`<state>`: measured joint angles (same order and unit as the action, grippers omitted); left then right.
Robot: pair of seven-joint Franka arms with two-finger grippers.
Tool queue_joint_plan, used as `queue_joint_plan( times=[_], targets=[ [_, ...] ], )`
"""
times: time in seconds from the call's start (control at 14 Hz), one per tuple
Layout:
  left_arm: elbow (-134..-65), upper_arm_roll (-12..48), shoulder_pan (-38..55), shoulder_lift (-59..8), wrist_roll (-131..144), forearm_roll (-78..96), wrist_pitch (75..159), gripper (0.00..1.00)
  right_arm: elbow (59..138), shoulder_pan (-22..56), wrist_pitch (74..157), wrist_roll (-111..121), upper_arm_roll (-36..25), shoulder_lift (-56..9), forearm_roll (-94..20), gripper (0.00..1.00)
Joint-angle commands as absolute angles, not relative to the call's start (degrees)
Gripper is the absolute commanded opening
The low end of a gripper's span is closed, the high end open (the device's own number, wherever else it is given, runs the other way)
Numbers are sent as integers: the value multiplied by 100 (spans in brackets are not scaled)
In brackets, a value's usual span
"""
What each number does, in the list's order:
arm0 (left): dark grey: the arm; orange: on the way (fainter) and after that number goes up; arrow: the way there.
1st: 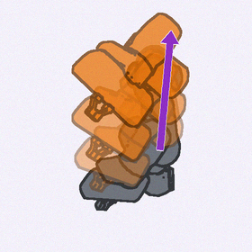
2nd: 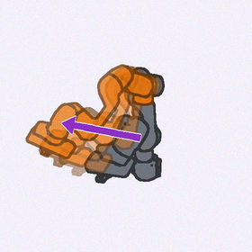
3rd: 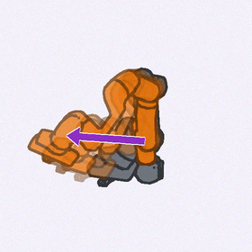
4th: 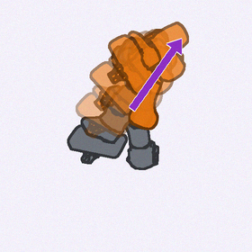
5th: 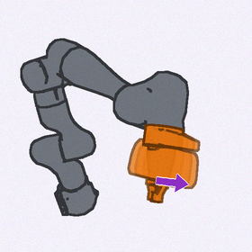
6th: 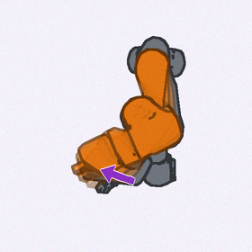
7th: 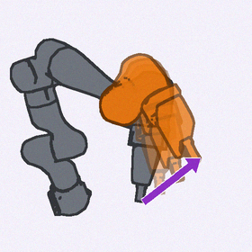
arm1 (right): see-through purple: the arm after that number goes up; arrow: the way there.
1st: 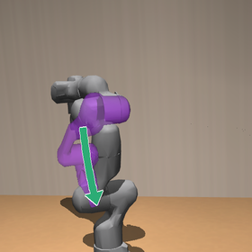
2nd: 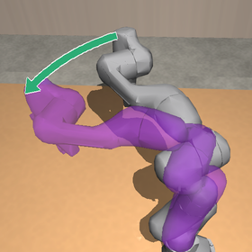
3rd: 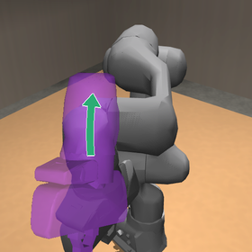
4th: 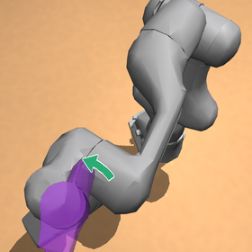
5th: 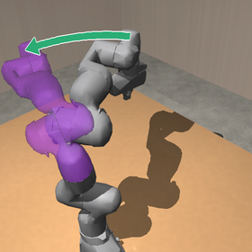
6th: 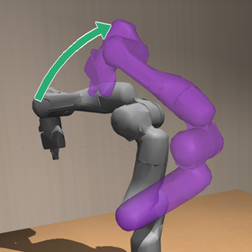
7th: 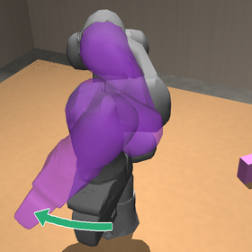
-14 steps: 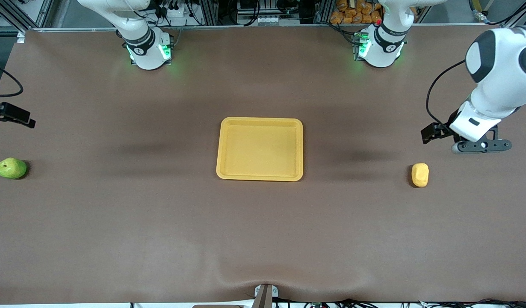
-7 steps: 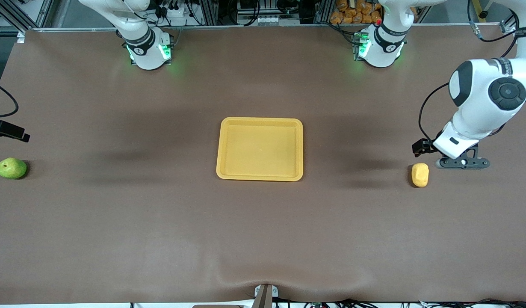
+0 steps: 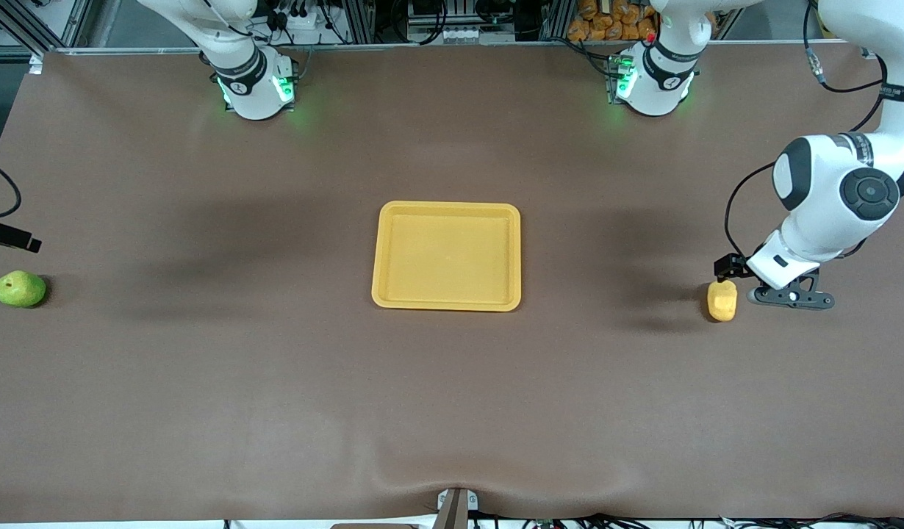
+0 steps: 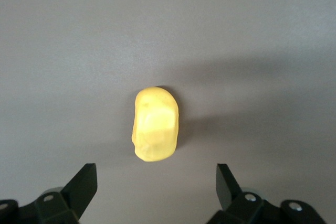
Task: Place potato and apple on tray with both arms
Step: 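Move the left gripper down over the yellow potato, then close the left gripper on the potato while the right gripper reaches the apple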
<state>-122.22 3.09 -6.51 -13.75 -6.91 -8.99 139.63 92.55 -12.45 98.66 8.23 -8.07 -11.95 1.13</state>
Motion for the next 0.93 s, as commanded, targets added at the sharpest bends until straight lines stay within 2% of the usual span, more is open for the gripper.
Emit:
queue_joint_plan(
  times=[0.0,0.85],
  targets=[
    [-12208,360,-738,-1581,-826,-1011,14255,100,9193,-1493,9957,835,-738,-1431,167,100],
    [-12076,343,-984,-2355,-1037,-993,15152,89,9035,-2047,10142,844,-738,-2118,176,100]
  ],
)
